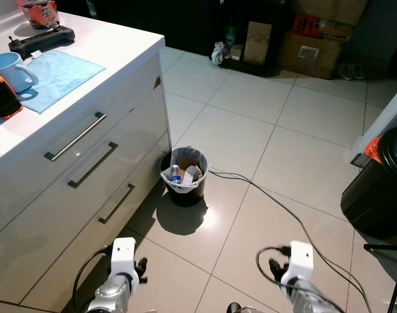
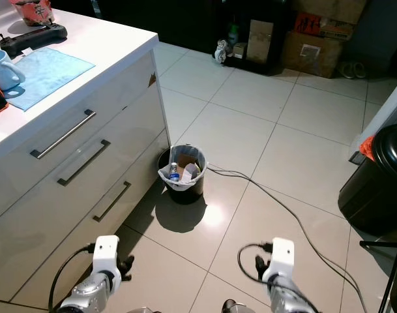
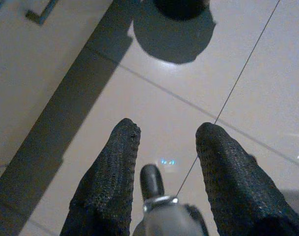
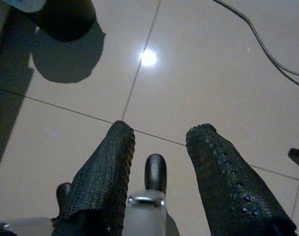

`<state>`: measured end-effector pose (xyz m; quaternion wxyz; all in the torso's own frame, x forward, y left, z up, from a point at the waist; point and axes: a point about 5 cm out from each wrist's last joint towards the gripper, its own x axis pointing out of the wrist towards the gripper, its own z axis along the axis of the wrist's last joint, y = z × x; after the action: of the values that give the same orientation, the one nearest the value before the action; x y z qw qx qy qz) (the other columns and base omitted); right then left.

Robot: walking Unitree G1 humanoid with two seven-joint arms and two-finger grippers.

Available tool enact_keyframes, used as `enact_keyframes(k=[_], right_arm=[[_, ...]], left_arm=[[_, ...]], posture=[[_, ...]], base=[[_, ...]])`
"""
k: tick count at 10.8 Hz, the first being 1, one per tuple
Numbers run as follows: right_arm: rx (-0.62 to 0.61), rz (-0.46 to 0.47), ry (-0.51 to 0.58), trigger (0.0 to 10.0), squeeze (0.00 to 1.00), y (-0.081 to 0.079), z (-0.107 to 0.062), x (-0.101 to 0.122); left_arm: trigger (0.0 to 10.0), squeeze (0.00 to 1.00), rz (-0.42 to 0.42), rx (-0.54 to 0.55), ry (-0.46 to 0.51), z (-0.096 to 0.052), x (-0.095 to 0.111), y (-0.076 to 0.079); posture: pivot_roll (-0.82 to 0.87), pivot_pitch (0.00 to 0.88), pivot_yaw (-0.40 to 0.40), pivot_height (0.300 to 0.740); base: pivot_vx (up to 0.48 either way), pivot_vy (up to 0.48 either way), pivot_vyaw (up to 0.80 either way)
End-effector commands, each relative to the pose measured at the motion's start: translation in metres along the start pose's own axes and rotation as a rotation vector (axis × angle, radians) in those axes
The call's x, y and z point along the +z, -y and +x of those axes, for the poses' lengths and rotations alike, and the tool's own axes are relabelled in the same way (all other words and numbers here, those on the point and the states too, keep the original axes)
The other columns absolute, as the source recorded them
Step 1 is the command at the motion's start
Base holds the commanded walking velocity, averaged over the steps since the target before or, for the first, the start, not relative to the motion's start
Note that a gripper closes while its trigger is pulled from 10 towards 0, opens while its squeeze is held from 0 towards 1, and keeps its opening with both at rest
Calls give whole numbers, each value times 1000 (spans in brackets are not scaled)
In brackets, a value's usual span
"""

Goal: Kitchen organization

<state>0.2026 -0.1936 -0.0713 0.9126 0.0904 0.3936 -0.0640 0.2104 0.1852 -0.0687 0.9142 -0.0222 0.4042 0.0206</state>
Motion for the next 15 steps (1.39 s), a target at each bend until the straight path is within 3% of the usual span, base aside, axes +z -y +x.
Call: enact_keyframes(k=[1, 4, 15], right_arm=[[-18, 6, -15, 10000, 0, 3, -1, -3], [-4, -111, -56, 10000, 0, 0, -1, -9], [44, -135, -80, 10000, 0, -6, -3, -17]], left_arm=[[10000, 0, 8, 6, -33, -2, -9, -1], [10000, 0, 29, 6, -52, -3, -14, 1], [10000, 0, 47, 2, -71, -6, -26, 1]], posture=[[5, 84, 19, 740], [14, 85, 16, 740], [13, 90, 17, 740]], base=[[0, 0, 0], [0, 0, 173], [0, 0, 800]])
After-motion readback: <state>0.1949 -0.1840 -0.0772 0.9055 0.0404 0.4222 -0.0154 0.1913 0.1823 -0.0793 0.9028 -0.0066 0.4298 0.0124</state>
